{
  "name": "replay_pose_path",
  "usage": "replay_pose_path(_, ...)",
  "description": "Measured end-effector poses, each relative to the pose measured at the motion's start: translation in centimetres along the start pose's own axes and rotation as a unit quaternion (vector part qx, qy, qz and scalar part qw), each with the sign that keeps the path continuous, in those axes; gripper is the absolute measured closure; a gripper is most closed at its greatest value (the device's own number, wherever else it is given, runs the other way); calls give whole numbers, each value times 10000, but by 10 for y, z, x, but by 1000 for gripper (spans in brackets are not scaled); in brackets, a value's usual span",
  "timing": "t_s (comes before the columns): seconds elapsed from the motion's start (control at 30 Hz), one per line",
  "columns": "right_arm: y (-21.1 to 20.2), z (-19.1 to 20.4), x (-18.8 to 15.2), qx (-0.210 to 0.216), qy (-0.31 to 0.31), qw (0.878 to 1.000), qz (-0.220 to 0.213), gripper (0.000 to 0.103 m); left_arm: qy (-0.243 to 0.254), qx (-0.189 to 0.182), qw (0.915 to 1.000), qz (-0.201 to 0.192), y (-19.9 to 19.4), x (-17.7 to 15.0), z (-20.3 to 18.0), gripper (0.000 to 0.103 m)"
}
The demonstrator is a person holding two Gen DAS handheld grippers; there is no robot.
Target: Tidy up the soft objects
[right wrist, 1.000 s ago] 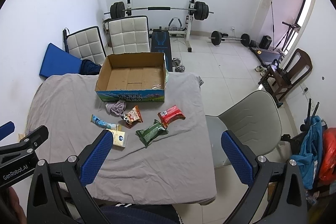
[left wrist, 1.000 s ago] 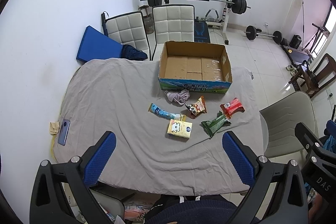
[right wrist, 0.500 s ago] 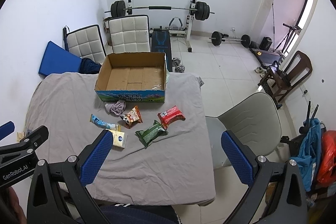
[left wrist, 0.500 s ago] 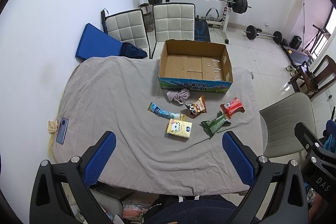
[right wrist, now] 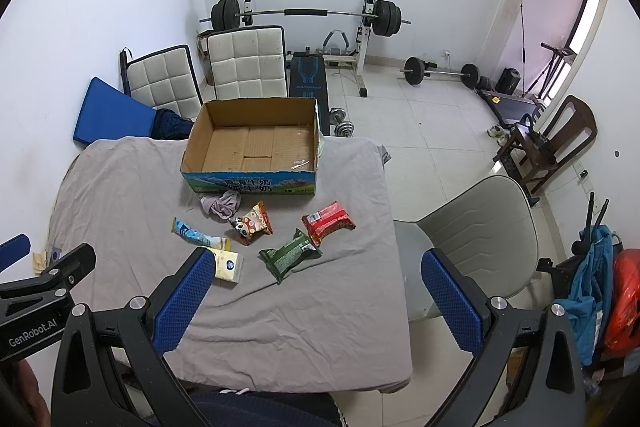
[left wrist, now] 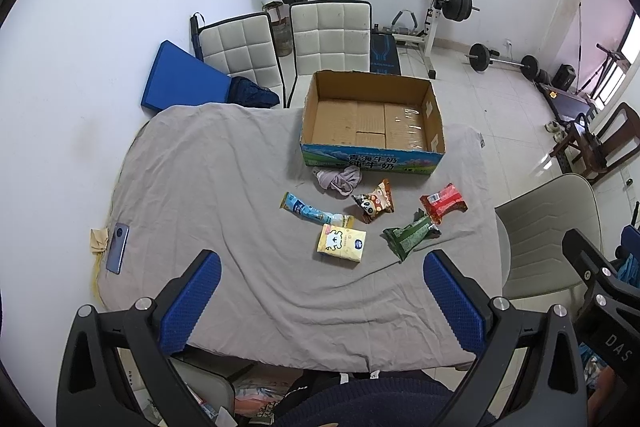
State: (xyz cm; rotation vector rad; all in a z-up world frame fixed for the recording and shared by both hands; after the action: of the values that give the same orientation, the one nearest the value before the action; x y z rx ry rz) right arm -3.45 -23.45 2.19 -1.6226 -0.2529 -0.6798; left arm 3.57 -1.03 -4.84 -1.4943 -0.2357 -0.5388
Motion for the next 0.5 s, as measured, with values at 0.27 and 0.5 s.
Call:
replay_pose_path(0.27, 37, -1, 4, 66, 91, 9995, 282, 0, -111, -60, 9997, 186, 36, 9, 2, 0)
replay_pose_path(0.5, 145, -16, 9, 152, 455, 9920, 1171, 0, -984, -394, 9882, 1109, 149, 14, 29, 0)
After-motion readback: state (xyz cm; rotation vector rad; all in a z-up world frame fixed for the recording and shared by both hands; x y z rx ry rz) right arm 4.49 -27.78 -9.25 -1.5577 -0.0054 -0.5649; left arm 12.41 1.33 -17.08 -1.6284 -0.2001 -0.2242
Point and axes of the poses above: each gripper's, at about its wrist camera, not at the fingertips, and y roughly the way its jaws point, z to its left, x to its top, the point moved 6 cm from there along y, roughly the way its jaws point, and after that the axes turned 4 degrees about y, right-handed, at the moved point
